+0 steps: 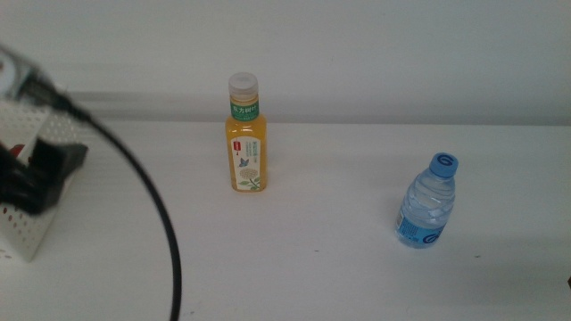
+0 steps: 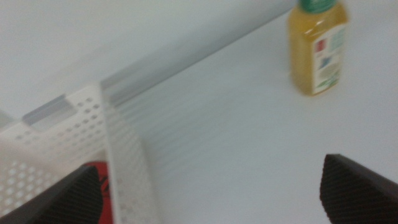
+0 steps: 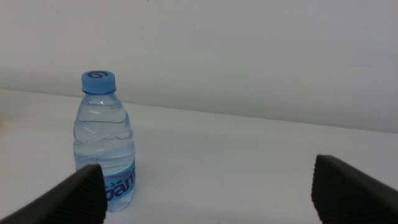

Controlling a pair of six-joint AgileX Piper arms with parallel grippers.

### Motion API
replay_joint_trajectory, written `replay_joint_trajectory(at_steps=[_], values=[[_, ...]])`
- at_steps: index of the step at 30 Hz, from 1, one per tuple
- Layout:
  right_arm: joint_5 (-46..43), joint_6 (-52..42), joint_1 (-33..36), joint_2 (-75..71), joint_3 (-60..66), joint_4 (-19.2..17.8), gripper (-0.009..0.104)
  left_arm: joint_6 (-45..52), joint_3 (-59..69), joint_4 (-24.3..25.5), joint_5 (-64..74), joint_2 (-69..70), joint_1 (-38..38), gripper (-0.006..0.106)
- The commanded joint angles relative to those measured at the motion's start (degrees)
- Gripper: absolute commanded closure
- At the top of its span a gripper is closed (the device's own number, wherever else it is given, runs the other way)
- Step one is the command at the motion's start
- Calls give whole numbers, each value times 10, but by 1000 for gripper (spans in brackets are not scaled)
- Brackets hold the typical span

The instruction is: Use arms to grab the bottles and put them into the dustbin to the left of the table.

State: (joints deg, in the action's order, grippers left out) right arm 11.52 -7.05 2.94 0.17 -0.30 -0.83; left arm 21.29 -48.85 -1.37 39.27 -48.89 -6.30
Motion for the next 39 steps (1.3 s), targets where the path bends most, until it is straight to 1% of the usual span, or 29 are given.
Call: replay_joint_trajectory(at_steps=[1, 7, 12, 14, 17, 20, 26, 31, 34, 39], values=[[-7, -3, -2, -22, 25, -4, 7, -29, 56, -6, -54, 51, -30, 7], [-7, -3, -2, -22, 25, -4, 7, -94, 166, -6, -166, 139, -92, 7], [-7, -3, -2, -22, 25, -4, 7, -170, 246, -12, -256, 139, -118, 7], [-7, -3, -2, -22, 25, -4, 7, -172, 273, -23, -305, 134, -120, 7], [-7, -3, -2, -22, 25, -4, 7, -170, 305, -25, -383, 127, -120, 7], [-7, -3, -2, -22, 25, -4, 7, -170, 326, -25, -426, 116, -120, 7], [-7, -3, -2, -22, 25, -4, 7, -176, 336, -31, -490, 39, -121, 7], [-7, -3, -2, -22, 25, -4, 7, -188, 336, -34, -568, -50, -146, 7], [-7, -3, -2, -22, 25, -4, 7, -190, 336, -50, -609, -105, -162, 7], [-7, -3, -2, -22, 25, -4, 7, -218, 336, -53, -687, -195, -180, 7]])
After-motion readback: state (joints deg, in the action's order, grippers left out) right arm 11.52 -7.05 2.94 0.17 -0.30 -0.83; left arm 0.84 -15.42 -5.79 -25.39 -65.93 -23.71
